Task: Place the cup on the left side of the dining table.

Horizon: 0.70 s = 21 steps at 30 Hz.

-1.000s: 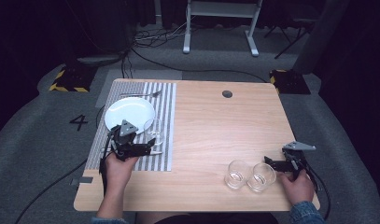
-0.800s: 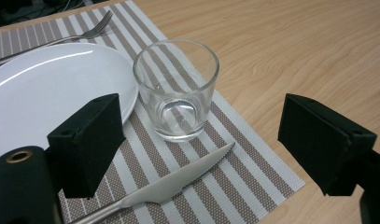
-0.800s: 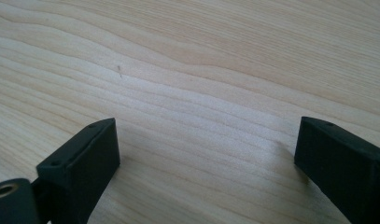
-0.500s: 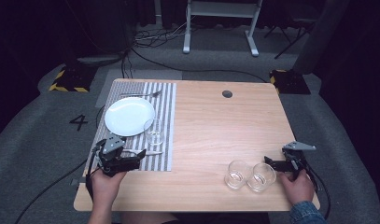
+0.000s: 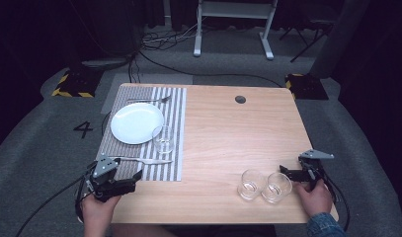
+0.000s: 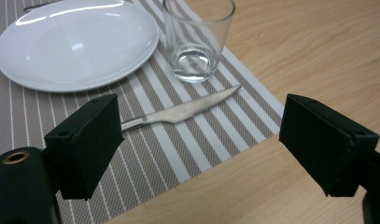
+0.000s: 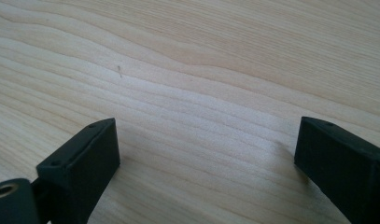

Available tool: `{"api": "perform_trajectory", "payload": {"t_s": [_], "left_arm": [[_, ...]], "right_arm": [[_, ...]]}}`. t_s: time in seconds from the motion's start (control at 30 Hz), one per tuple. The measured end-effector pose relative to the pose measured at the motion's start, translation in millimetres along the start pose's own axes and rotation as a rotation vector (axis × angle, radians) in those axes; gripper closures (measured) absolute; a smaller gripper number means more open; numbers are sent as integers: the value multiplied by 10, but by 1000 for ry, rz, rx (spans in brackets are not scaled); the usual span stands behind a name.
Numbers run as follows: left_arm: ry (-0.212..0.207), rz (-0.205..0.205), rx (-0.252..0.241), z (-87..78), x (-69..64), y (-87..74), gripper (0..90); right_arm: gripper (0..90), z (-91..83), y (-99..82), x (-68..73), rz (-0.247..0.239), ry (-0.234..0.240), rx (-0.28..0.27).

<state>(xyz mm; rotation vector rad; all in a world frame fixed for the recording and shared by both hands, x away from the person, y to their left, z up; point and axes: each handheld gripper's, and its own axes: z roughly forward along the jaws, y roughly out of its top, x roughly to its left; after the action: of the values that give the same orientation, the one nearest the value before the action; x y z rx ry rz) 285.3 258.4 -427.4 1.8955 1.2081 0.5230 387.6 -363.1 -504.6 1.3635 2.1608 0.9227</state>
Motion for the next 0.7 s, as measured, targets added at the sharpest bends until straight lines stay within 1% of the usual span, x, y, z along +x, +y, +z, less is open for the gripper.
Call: {"api": "perform_trajectory", "payload": {"t_s": [0.13,0.27,0.33,0.47,0.53,0.63,0.7], "left_arm": [[12,0,33,-20,23,-81,132],[23,1,90,0,45,-172,130],[32,-8,120,21,70,-224,129],[39,-38,156,54,129,-317,129],[40,-43,169,71,152,-346,128],[45,-49,207,123,190,-406,128],[59,-47,228,153,195,-433,133]], "right_arm": [[70,0,0,0,0,0,0],[70,0,0,0,0,0,0],[70,0,0,-1,-1,0,0],[70,0,0,-1,0,0,0],[70,0,0,0,0,0,0],[70,0,0,0,0,0,0],[70,0,0,-1,-1,0,0]]}}
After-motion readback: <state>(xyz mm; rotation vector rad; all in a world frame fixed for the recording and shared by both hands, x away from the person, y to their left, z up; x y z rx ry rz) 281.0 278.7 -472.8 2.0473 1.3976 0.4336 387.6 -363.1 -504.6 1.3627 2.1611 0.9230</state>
